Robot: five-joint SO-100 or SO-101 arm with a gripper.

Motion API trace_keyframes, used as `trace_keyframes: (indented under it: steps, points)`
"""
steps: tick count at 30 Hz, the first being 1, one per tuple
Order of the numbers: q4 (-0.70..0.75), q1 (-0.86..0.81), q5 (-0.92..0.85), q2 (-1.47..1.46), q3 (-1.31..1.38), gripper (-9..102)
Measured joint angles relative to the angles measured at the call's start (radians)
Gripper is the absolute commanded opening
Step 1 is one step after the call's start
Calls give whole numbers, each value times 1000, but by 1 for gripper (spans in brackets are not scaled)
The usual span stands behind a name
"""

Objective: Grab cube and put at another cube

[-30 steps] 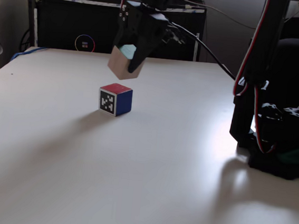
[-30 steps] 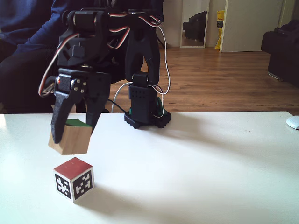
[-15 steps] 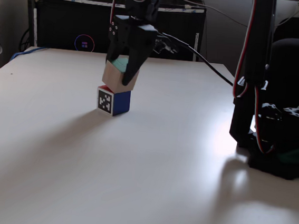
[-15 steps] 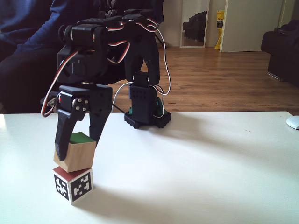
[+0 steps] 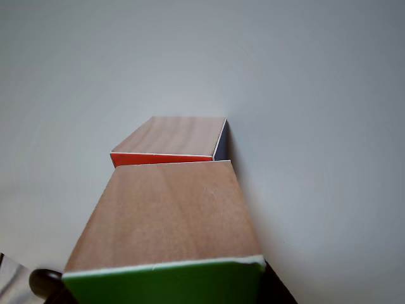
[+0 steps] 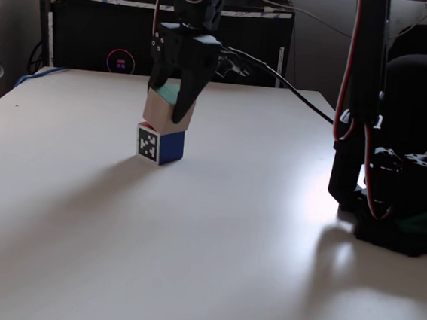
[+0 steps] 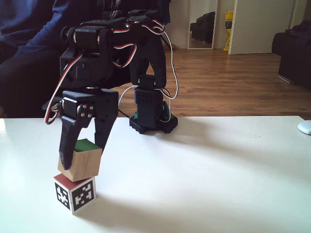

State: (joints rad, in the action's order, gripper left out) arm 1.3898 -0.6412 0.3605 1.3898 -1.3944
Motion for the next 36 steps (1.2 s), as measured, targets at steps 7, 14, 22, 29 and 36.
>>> trace_keyframes:
  steps: [7, 14, 22, 29, 36]
  points:
    - [21, -3, 0, -28, 49, 24]
    - [66, -8, 0, -77, 114, 35]
    - [107, -34, 0, -153, 207, 40]
    - [192, -34, 6, -201, 330, 43]
    - [230, -37, 3, -201, 331, 44]
